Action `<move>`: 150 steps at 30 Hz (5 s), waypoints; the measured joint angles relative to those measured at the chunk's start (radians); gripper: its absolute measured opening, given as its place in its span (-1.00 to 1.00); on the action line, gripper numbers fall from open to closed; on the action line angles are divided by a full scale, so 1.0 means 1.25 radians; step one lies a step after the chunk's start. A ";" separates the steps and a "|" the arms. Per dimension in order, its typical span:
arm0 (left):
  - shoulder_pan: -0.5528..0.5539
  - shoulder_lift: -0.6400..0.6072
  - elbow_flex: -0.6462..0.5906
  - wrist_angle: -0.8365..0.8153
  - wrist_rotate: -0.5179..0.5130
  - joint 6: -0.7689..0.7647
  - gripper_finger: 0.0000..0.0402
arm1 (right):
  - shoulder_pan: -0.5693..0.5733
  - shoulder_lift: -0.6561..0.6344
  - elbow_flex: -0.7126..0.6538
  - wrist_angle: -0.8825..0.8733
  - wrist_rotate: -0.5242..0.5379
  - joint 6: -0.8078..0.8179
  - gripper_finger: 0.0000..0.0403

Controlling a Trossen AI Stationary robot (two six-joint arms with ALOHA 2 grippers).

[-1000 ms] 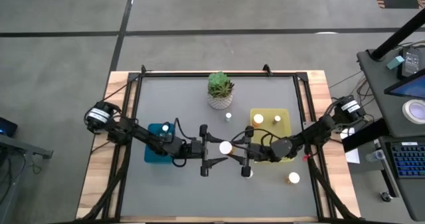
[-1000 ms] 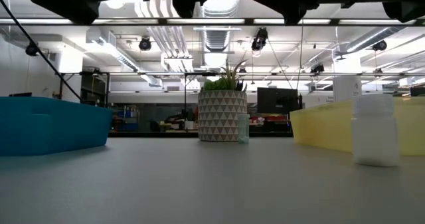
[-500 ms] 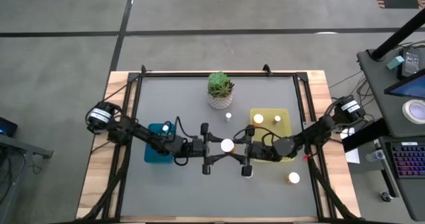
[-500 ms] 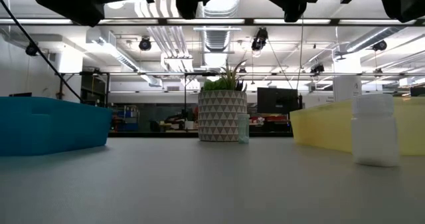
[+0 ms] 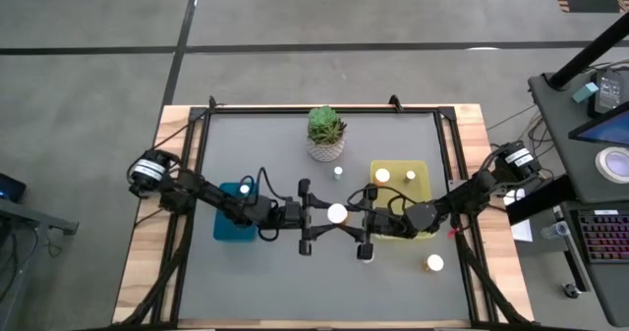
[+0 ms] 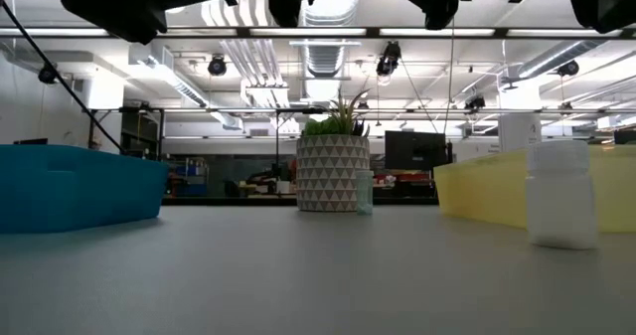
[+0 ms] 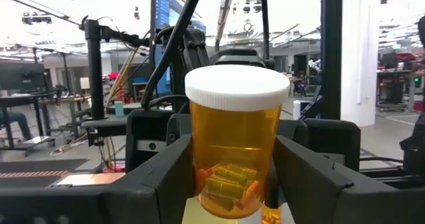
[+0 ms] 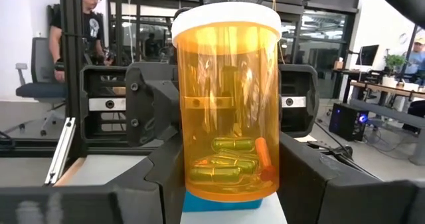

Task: Pick and place medicine bottles into bin by pill shape (circle, oval)
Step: Put the left orange pill bottle into the right yellow bin

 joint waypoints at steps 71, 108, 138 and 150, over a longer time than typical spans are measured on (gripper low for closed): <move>0.008 -0.080 -0.051 -0.270 -0.111 -0.023 -0.28 | -0.002 -0.135 -0.001 -0.338 0.044 0.117 0.50; 0.008 -0.086 -0.048 -0.394 -0.149 -0.054 -0.28 | -0.036 -0.066 0.370 -1.025 0.053 0.245 0.46; 0.003 -0.086 -0.048 -0.365 -0.150 -0.061 0.14 | -0.050 -0.016 0.434 -1.109 0.054 0.268 0.04; 0.003 -0.086 -0.056 -0.402 -0.149 -0.057 0.24 | -0.050 -0.055 0.434 -1.323 0.105 0.392 0.03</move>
